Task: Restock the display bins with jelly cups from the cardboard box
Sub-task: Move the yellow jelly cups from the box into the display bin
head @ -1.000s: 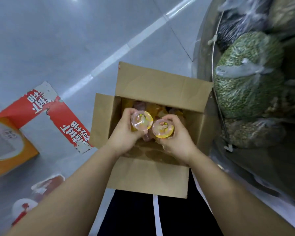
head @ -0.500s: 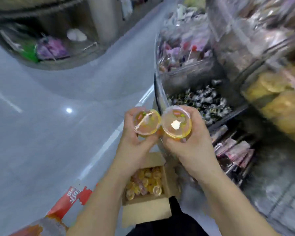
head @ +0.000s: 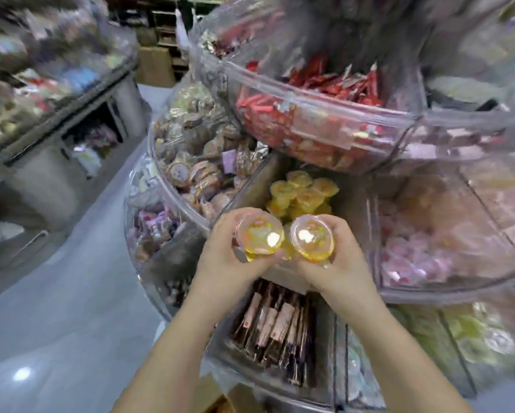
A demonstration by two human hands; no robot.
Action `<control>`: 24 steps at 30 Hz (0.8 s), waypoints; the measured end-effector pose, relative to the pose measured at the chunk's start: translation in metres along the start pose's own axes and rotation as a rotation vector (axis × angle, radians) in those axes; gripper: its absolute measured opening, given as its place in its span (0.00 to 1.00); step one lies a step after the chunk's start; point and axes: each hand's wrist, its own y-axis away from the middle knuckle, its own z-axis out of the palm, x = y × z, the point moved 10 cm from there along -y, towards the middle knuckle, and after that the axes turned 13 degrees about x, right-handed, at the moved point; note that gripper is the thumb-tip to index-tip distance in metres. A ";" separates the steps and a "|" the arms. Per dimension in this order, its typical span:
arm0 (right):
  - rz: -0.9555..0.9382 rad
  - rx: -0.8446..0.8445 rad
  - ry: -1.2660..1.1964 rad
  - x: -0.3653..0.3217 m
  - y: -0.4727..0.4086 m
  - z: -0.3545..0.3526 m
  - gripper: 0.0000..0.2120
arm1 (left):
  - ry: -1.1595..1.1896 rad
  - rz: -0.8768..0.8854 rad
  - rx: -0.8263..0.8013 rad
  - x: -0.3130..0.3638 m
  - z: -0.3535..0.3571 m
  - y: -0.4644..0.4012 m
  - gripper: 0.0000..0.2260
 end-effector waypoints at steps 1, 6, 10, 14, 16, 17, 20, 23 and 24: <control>0.016 0.022 0.034 0.007 -0.011 -0.009 0.24 | -0.020 -0.007 -0.030 -0.002 0.012 -0.009 0.21; 0.219 0.133 0.091 0.057 -0.057 -0.024 0.21 | -0.232 -0.053 -0.075 -0.033 0.055 -0.054 0.23; 0.310 0.186 0.201 0.083 -0.087 -0.016 0.13 | -0.447 -0.076 -0.133 -0.064 0.079 -0.077 0.28; 0.272 0.219 0.365 0.088 -0.103 -0.015 0.17 | -0.461 -0.088 -0.162 -0.080 0.087 -0.083 0.29; 0.329 0.169 0.421 0.099 -0.099 -0.012 0.26 | -0.442 -0.081 -0.197 -0.082 0.093 -0.085 0.28; 0.360 0.137 0.439 0.105 -0.096 -0.010 0.30 | -0.441 -0.076 -0.227 -0.082 0.097 -0.085 0.28; 0.386 0.111 0.451 0.109 -0.092 -0.009 0.39 | -0.455 -0.111 -0.302 -0.089 0.103 -0.083 0.30; 0.335 0.082 0.571 0.102 -0.092 -0.009 0.41 | -0.431 -0.145 -0.306 -0.095 0.101 -0.083 0.29; 0.314 0.061 0.645 0.100 -0.092 -0.009 0.41 | -0.423 -0.156 -0.307 -0.096 0.100 -0.083 0.28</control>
